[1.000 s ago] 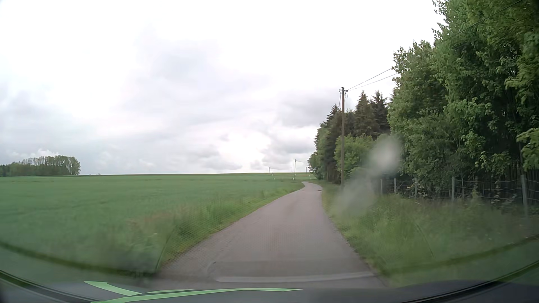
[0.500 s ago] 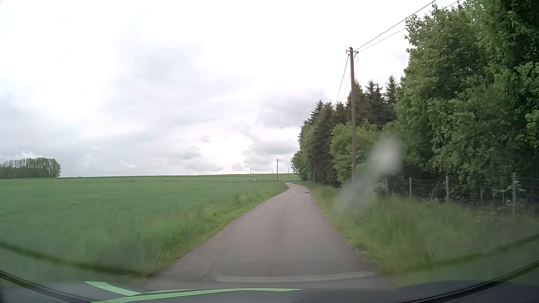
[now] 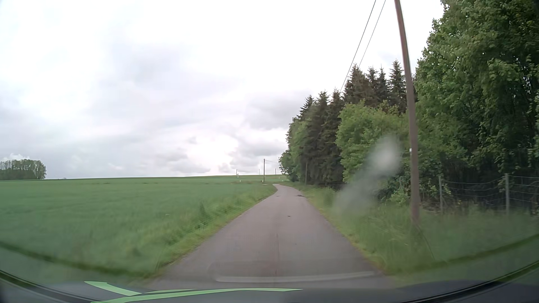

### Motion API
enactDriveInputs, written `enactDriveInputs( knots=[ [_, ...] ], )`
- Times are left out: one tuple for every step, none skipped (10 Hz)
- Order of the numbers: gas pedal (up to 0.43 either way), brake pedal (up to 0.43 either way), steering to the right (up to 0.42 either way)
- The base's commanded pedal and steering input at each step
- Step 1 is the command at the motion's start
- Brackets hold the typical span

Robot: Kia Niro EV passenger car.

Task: Follow the waypoints while adhering to traffic rules and regulations

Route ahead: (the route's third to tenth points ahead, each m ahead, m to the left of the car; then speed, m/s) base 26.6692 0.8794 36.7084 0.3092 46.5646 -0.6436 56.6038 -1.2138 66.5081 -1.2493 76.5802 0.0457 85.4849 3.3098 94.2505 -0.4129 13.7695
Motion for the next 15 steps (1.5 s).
enactDriveInputs(
  knots=[
    [0.35,0.0,0.031],
    [0.358,0.0,0.03],
    [0.358,0.0,0.026],
    [0.358,0.0,0.023],
    [0.358,0.0,0.02],
    [0.35,0.0,0.017],
    [0.35,0.0,0.015],
    [0.35,0.0,0.012],
    [0.35,0.0,0.008],
    [0.35,0.0,0.003],
    [0.339,0.0,0.001],
    [0.339,0.0,0.001],
    [0.339,0.0,0.001],
    [0.319,0.0,0.001],
    [0.311,0.0,0.001]
  ],
)
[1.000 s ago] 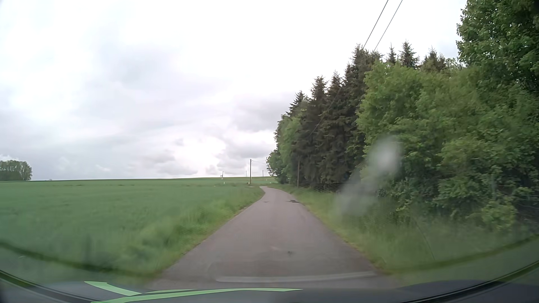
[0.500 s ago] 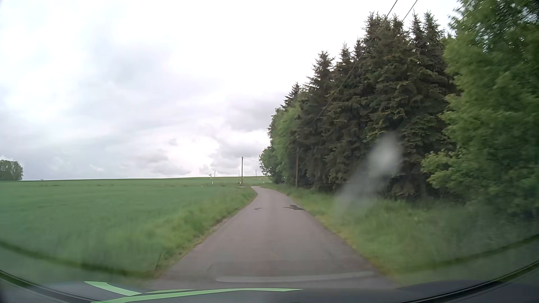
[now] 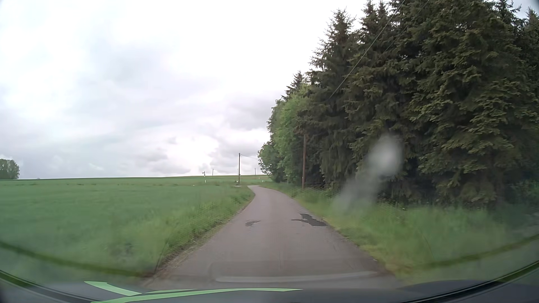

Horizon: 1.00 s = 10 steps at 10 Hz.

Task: Follow the waypoints while adhering to traffic rules and regulations

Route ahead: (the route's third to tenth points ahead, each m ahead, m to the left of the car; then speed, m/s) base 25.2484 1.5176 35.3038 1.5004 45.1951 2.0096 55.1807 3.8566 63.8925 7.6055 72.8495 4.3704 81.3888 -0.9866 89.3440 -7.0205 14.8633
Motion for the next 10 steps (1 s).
enactDriveInputs(
  knots=[
    [0.299,0.0,0.001],
    [0.268,0.0,0.001],
    [0.248,0.0,0.001],
    [0.24,0.0,0.001],
    [0.22,0.0,0.001],
    [0.15,0.0,0.002],
    [0.13,0.0,0.002],
    [0.0,0.0,0.002],
    [0.0,0.0,0.002],
    [0.0,0.0,0.002]
  ],
)
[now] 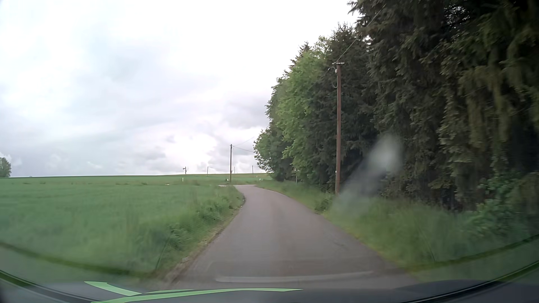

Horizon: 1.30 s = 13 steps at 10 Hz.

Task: Follow the waypoints while adhering to traffic rules and regulations

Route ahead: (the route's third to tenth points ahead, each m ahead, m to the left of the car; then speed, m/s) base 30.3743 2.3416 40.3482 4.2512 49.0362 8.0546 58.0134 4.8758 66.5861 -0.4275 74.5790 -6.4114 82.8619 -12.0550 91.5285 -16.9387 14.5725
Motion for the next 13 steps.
enactDriveInputs(
  knots=[
    [0.0,0.0,0.001],
    [0.0,0.0,0.0],
    [0.0,0.0,0.0],
    [0.0,0.0,0.0],
    [0.0,0.0,0.0],
    [0.0,0.0,-0.002],
    [0.0,0.0,-0.008],
    [0.0,0.0,-0.015],
    [0.0,0.012,-0.02],
    [0.0,0.043,-0.022],
    [0.0,0.085,-0.024],
    [0.0,0.098,-0.026],
    [0.0,0.104,-0.031]
  ],
)
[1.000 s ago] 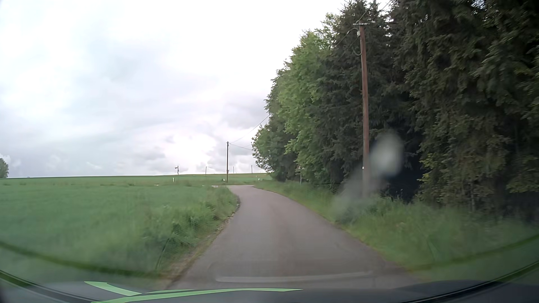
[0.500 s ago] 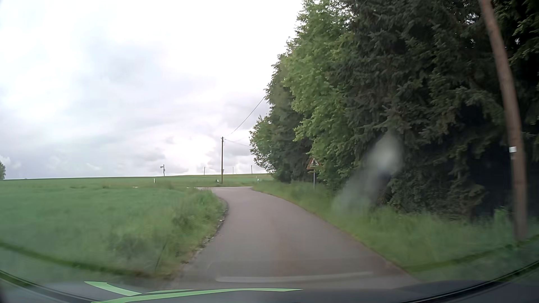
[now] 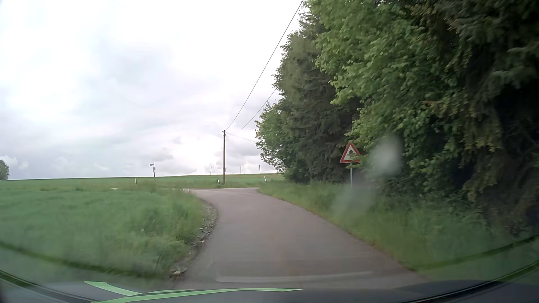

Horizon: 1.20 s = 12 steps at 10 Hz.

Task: Follow the waypoints while adhering to traffic rules and regulations

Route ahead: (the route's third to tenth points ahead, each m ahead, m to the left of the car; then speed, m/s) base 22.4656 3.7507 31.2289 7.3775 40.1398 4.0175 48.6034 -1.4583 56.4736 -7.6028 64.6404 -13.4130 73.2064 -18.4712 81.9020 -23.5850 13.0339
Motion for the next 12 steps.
enactDriveInputs(
  knots=[
    [0.0,0.116,-0.037],
    [0.0,0.122,-0.043],
    [0.0,0.128,-0.045],
    [0.0,0.134,-0.046],
    [0.0,0.146,-0.046],
    [0.0,0.152,-0.047],
    [0.0,0.159,-0.046],
    [0.0,0.171,-0.044],
    [0.0,0.183,-0.043],
    [0.0,0.195,-0.041],
    [0.0,0.195,-0.038],
    [0.0,0.201,-0.032]
  ],
)
